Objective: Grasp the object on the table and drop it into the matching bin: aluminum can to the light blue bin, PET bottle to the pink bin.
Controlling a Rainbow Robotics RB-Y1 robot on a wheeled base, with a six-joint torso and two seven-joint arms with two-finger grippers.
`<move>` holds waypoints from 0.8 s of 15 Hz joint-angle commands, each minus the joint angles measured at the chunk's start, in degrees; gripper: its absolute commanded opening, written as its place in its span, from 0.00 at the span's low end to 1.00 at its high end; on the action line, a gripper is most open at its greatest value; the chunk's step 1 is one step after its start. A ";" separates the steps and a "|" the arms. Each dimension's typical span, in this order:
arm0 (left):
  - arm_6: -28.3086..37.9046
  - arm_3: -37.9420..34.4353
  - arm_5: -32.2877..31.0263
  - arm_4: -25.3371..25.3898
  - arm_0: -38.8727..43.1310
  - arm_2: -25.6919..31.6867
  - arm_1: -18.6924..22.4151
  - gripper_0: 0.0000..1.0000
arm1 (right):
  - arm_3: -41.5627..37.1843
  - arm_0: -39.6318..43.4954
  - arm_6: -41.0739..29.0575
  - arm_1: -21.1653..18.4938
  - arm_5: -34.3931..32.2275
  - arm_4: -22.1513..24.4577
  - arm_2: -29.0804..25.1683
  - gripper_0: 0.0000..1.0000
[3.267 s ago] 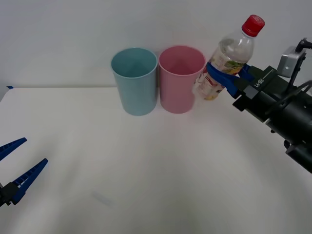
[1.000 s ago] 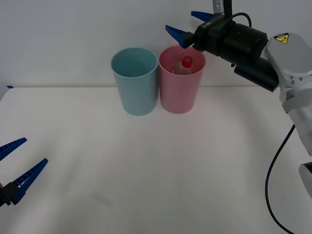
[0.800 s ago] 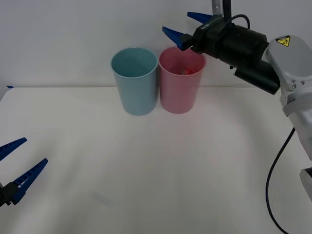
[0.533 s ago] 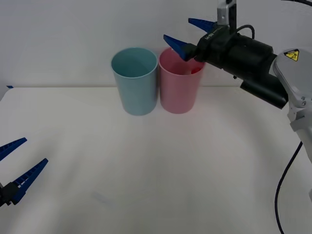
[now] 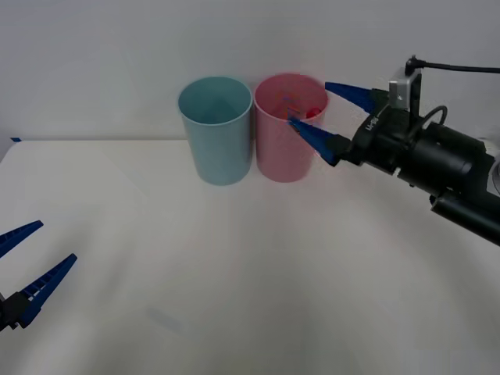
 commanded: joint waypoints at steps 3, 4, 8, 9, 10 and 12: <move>0.00 0.00 0.00 0.00 0.00 0.00 0.00 1.00 | -4.12 10.04 10.63 -0.47 -5.96 -3.13 -4.21 1.00; 0.00 0.00 0.00 0.00 0.00 0.00 0.00 1.00 | -4.65 12.06 12.39 -0.38 -7.54 -3.66 -5.17 1.00; 0.00 0.00 0.00 0.00 0.00 0.00 0.00 1.00 | -5.96 19.88 17.05 1.91 -17.03 -3.75 -12.03 1.00; 0.00 0.00 0.00 0.00 0.00 0.00 0.00 1.00 | -6.23 21.82 17.13 2.87 -20.72 -3.31 -14.49 1.00; 0.00 0.00 0.00 0.00 0.00 0.00 0.00 1.00 | -6.40 23.40 17.05 3.58 -23.80 -3.05 -16.60 1.00; 0.00 0.00 0.00 0.00 0.00 0.00 0.00 1.00 | -6.67 26.65 17.05 4.81 -29.69 -2.08 -20.73 1.00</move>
